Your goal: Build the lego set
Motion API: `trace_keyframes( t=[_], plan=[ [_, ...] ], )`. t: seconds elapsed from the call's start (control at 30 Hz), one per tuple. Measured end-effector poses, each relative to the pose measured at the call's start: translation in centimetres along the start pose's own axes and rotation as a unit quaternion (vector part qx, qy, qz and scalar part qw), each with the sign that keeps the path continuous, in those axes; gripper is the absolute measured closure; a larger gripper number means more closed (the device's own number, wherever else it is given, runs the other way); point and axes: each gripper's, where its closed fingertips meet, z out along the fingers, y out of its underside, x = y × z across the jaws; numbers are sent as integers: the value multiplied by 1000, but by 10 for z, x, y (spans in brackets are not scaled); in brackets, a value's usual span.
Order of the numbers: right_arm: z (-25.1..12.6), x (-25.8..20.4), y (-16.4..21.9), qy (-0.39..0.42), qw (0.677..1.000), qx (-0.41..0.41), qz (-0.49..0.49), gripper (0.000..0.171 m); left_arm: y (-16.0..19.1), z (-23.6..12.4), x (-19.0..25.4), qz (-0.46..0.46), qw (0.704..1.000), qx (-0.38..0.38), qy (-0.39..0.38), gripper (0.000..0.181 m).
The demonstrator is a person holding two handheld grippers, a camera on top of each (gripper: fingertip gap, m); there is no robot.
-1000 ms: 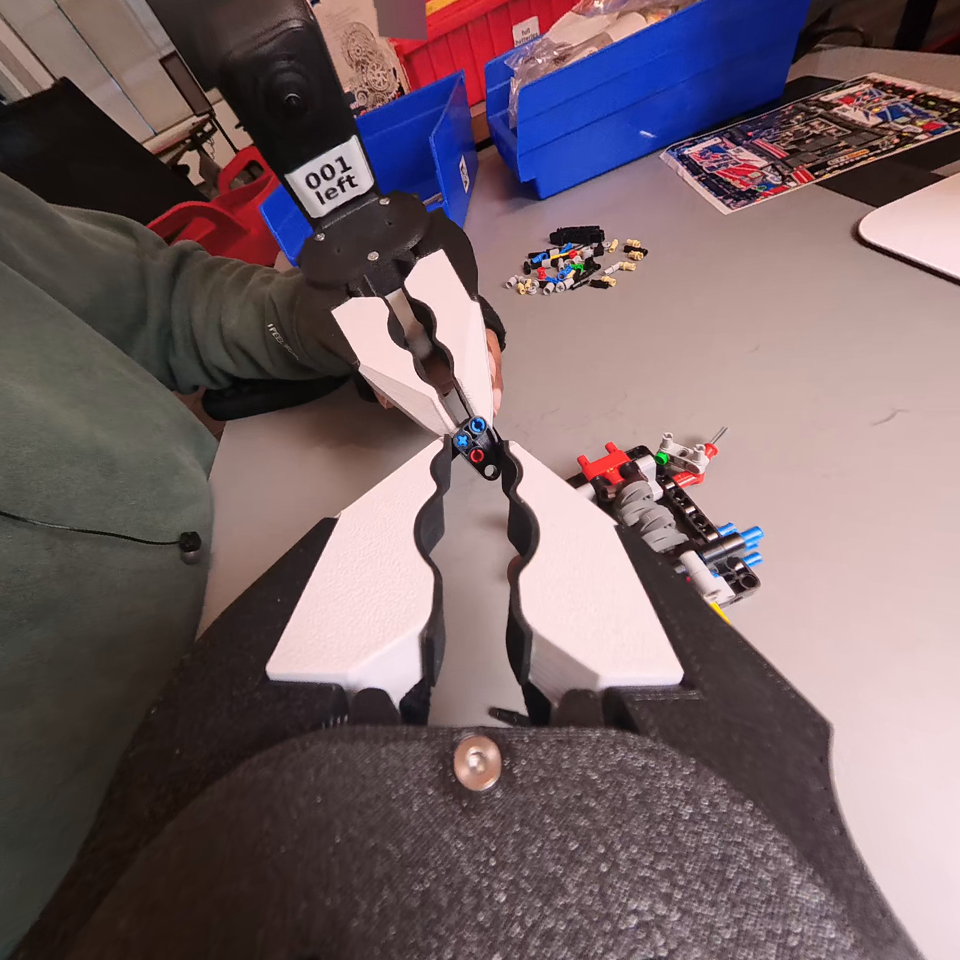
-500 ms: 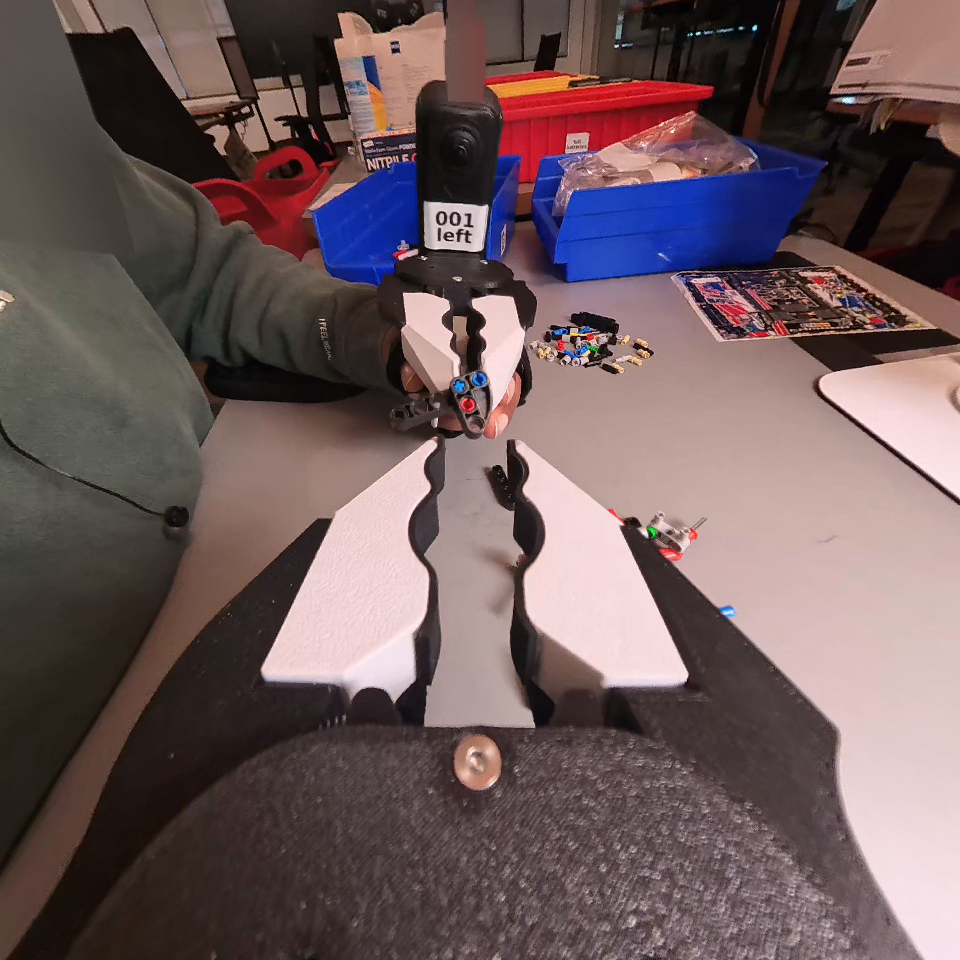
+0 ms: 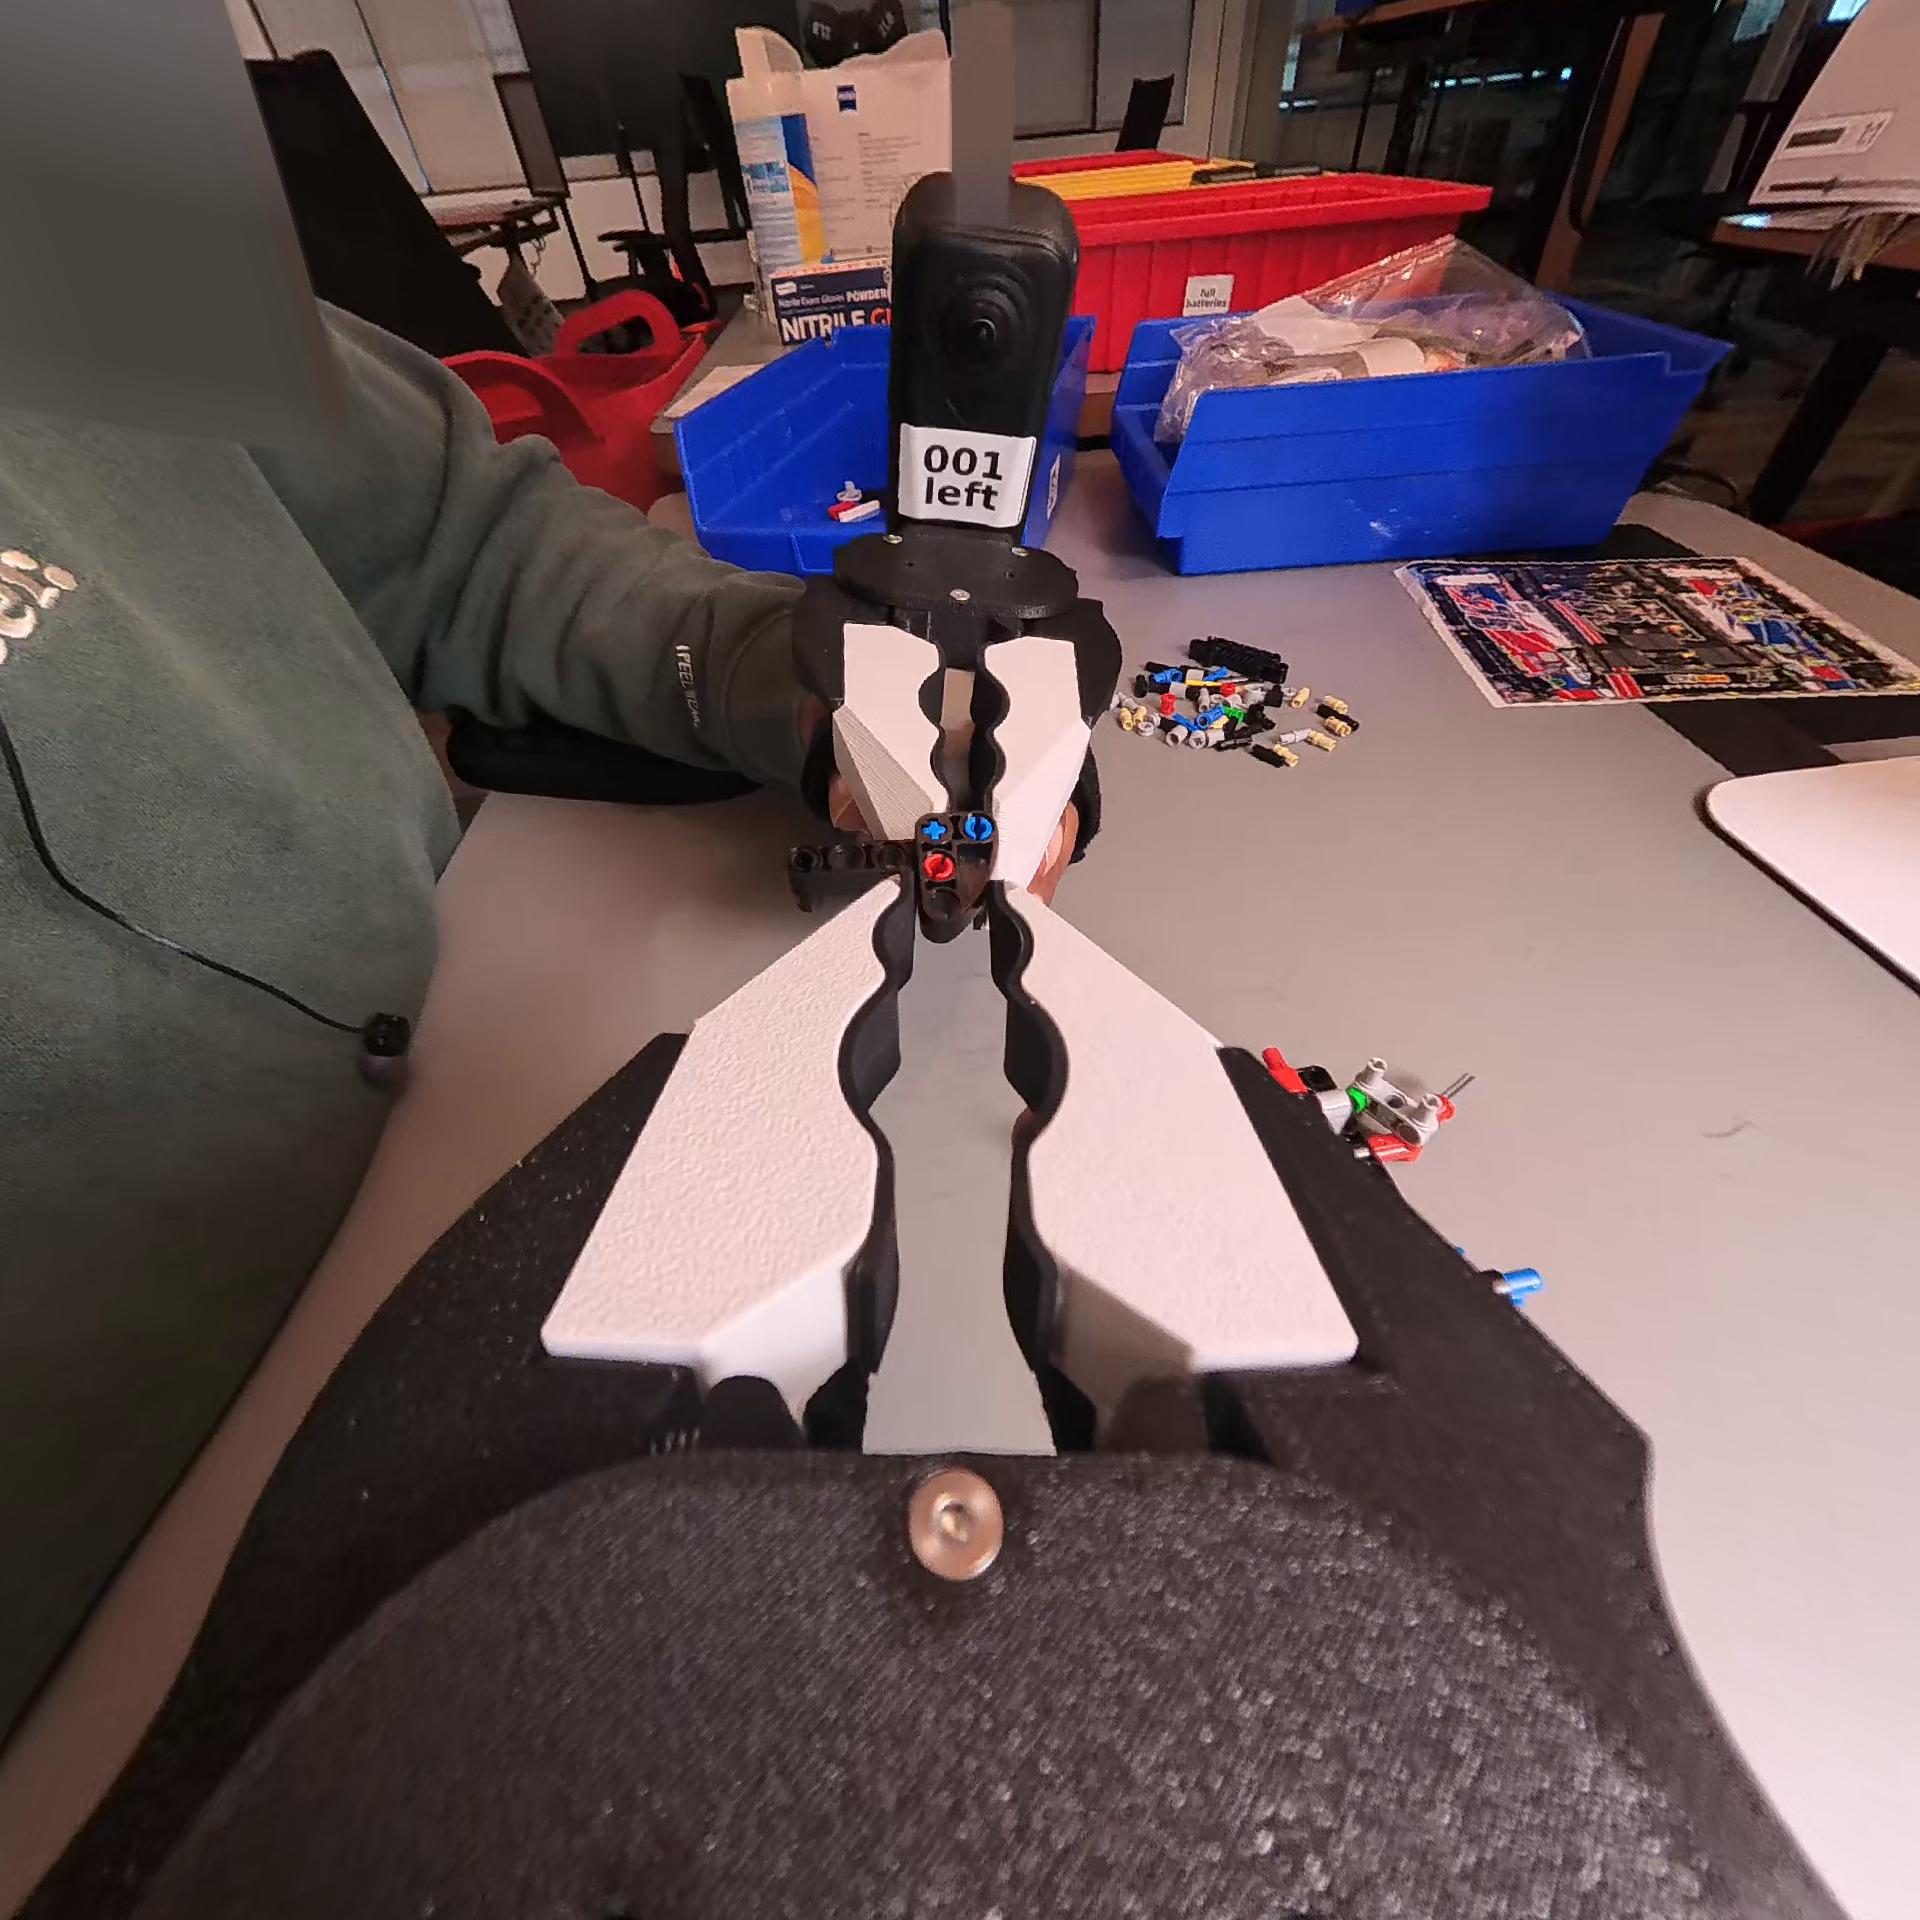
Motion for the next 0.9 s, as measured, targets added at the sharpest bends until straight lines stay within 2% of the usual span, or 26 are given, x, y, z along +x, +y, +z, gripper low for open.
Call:
trace_keyframes(
  t=[0.17, 0.57, 0.7, 0.9],
  plan=[
    [0, 4, 5, 8, 1000, -7, -1, 160, 3, 0, -6, -2, 1000, -12, -18, 179],
    [-5, 31, 8, 84, 996, -4, -14, 161, -7, -6, -24, 19, 994, -7, -104, 144],
    [-6, 36, 6, 99, 995, 6, -13, 161, -7, -4, -21, 18, 995, -13, -92, 135],
    [0, 30, 6, 86, 996, 13, -11, 161, -2, 0, -19, 44, 994, -32, -97, 141]
  ],
)
